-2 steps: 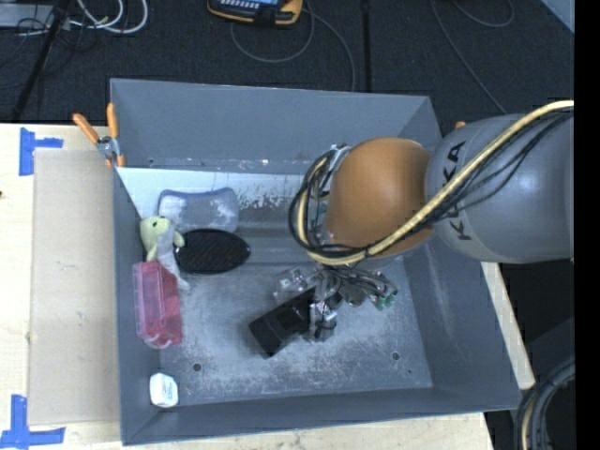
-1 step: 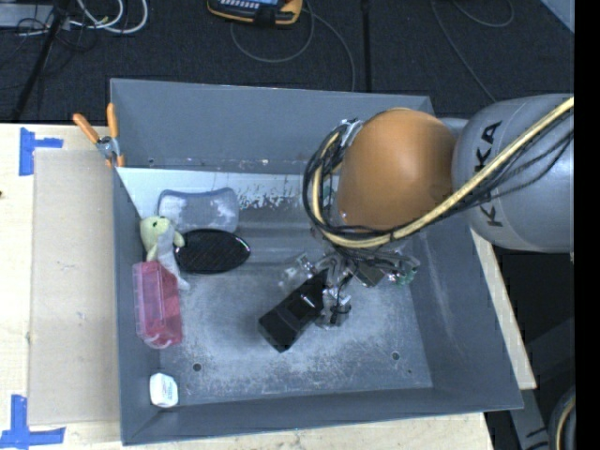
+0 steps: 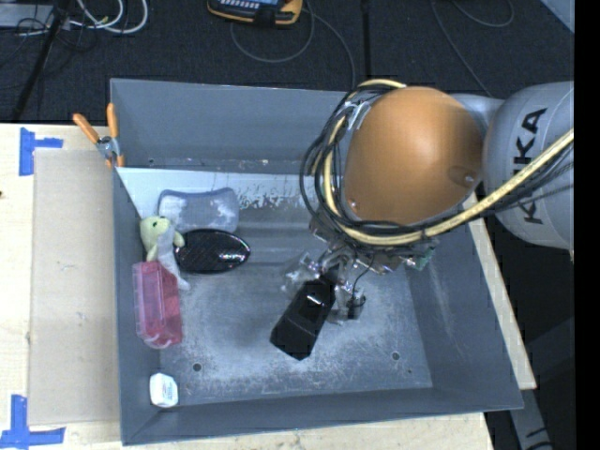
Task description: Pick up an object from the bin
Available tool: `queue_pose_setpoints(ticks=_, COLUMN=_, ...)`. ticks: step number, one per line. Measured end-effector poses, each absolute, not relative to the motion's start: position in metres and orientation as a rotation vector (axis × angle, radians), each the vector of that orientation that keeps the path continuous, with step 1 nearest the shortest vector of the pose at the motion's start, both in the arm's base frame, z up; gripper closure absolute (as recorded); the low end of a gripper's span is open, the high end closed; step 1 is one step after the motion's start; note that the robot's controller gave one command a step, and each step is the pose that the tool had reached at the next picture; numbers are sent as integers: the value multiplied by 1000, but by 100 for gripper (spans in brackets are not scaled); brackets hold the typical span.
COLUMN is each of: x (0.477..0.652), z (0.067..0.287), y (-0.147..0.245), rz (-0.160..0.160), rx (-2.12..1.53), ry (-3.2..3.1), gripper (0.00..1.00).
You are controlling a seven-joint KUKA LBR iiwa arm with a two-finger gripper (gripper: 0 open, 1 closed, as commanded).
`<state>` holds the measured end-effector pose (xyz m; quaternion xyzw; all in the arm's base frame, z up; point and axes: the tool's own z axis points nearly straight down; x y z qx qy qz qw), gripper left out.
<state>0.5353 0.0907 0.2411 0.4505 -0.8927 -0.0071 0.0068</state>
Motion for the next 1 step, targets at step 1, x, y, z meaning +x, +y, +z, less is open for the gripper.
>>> queue_pose_setpoints(ticks=1, x=542, z=239, y=72, rz=-11, rx=1625, ry=-2697, gripper=100)
